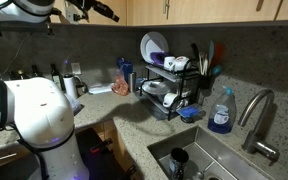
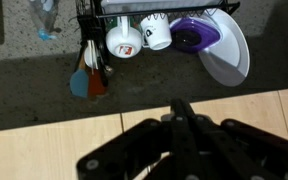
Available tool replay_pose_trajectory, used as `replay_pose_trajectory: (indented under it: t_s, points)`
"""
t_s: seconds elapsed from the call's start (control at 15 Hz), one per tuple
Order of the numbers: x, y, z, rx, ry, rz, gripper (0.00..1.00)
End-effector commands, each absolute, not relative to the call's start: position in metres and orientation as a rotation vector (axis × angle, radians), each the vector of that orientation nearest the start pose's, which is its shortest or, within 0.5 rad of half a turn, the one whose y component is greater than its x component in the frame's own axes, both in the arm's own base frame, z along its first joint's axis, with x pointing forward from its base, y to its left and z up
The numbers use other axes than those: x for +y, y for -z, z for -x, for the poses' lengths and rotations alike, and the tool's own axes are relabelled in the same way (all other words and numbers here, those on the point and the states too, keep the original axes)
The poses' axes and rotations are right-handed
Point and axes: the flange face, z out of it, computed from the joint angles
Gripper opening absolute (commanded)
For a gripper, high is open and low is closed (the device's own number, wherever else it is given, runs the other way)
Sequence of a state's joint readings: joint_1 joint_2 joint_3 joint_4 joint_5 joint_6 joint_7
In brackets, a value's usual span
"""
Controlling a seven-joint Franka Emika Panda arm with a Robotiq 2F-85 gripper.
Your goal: Close the open upper cabinet doors
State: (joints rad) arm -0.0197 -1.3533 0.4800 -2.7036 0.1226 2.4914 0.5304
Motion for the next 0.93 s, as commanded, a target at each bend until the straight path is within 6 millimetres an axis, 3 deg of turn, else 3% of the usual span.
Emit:
replay_pose_trajectory:
  t_s: [0.0, 0.27, 0.33, 0.87]
  points:
    - [0.153, -0.621, -0.19, 0.318, 1.58, 2.666, 0.0]
    - [0.138, -0.592, -0.193, 0.413, 1.461, 2.761, 0.0]
    - [0.141, -0.597, -0.196, 0.432, 1.432, 2.785, 0.0]
    - [0.126, -0.575, -0.203, 0.542, 1.212, 2.886, 0.0]
